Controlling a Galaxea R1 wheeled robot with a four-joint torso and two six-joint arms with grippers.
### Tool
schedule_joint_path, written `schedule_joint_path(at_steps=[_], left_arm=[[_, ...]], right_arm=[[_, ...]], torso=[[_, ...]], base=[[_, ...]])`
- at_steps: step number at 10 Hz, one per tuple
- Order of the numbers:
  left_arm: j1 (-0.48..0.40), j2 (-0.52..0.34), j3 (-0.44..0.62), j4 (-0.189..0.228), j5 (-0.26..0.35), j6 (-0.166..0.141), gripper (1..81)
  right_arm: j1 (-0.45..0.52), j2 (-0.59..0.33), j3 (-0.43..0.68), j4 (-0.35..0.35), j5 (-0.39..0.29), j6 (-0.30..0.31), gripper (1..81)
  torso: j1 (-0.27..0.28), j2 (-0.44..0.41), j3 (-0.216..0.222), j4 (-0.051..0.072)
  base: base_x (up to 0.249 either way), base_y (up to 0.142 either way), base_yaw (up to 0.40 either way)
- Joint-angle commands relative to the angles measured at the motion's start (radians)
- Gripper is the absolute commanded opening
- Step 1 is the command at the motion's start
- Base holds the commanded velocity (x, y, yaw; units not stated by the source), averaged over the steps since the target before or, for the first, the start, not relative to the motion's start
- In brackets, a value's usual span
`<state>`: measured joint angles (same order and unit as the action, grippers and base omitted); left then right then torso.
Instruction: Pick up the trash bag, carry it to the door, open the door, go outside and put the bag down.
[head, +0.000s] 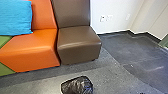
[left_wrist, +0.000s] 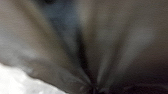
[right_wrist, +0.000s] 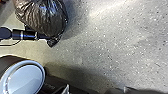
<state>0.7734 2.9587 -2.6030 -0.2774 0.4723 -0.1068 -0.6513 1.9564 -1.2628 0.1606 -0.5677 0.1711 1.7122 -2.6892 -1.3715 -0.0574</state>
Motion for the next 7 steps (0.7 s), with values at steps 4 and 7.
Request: schedule_joint_path(at_steps=[4,7], left_arm=[[-0.078,-0.018,0.000,0.012,0.091,-0.001,1.0],[-0.094,-0.072,0.055,-0.029,0.091,-0.001,1.0]], right_arm=[[0.080,-0.051,0.031,0.028,-0.058,0.002,81.1],[0.057,-0.043,0.028,0.022,-0.051,0.001,81.1]], torso=[[-0.110,0.175,0.000,0.000],[-0.175,0.279,0.044,0.000]], base=[[0.000,0.000,0.000],[0.000,0.000,0.000]])
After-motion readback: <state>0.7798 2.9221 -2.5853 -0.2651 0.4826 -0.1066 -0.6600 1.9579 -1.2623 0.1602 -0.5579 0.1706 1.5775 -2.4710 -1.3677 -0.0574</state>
